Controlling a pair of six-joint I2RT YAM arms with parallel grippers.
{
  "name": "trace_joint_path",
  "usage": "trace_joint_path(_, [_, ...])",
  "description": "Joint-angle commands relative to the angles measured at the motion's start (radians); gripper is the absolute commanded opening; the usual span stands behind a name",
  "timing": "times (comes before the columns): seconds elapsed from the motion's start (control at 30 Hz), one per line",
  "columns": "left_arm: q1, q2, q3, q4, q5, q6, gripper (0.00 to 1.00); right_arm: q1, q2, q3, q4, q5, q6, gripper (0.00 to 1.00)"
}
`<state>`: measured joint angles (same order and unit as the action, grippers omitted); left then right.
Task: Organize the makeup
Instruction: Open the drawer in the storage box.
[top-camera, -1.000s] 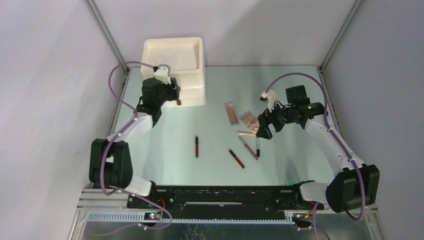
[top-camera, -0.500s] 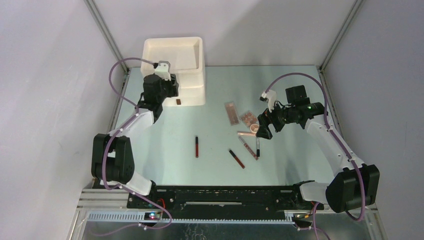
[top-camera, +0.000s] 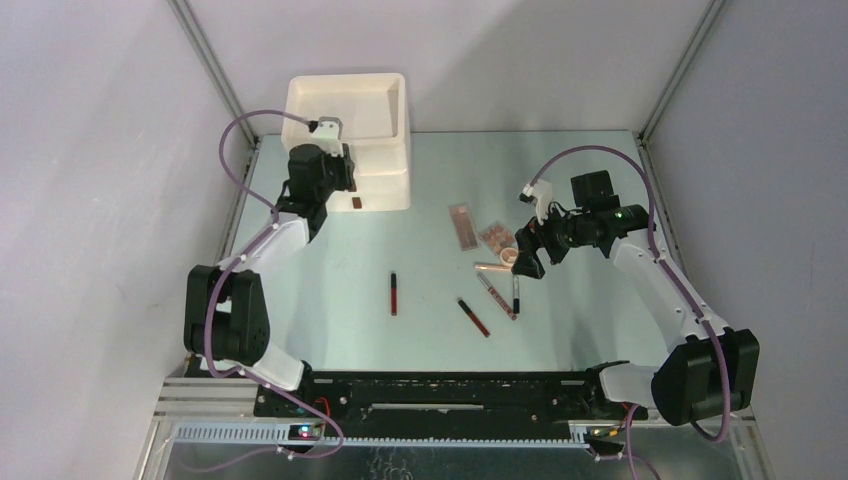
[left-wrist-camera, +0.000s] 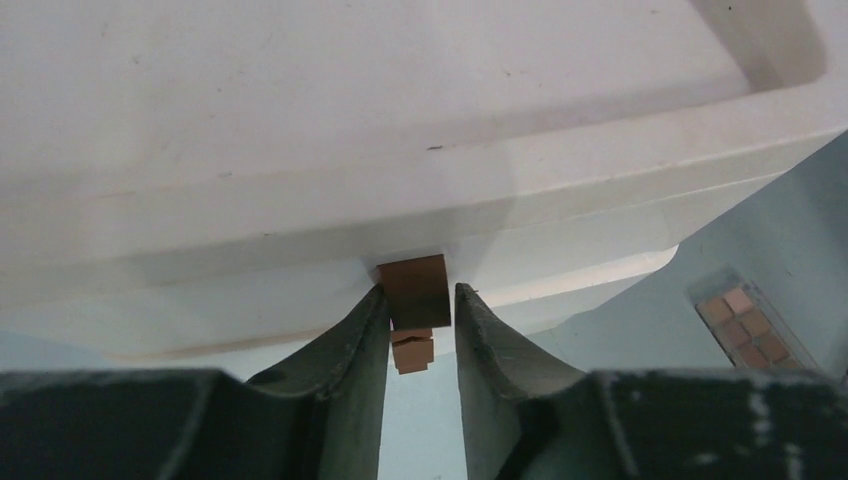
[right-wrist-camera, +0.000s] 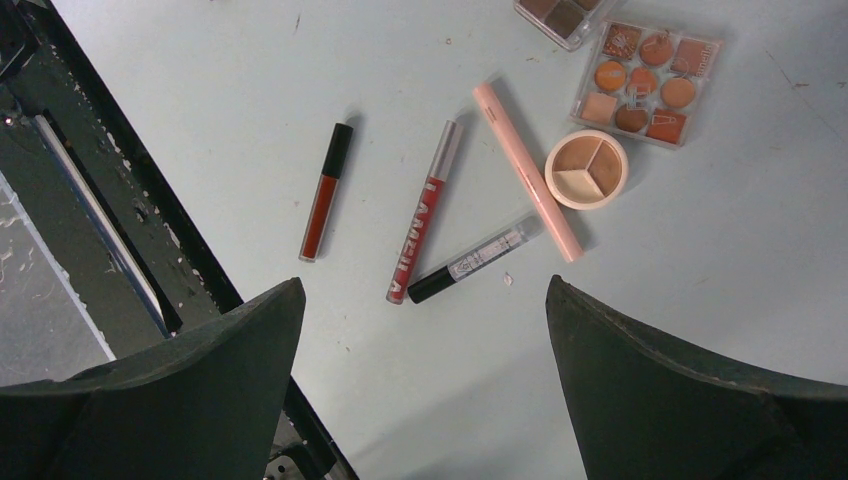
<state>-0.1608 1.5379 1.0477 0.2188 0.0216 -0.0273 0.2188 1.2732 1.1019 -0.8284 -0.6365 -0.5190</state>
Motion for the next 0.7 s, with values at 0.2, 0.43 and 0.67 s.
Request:
trace_joint_path(0.2, [-0.008,0.007,0.123,0.045,-0.016,0.0,0.27,0.008,0.004,0.001,0.0,-0.01,-0.015,1.0])
trace_joint_path(0.43, [-0.008,0.011,0.137,0.031,-0.01,0.003,0.06,0.008,0.005,0.001,-0.002,-0.009,-0.016,1.0])
trace_joint_path(0.67, [-0.008,-0.026,0.129,-0.005,0.026,-0.012,0.0,0.008,0.004,0.0,0.0,-0.009,-0.016,1.0])
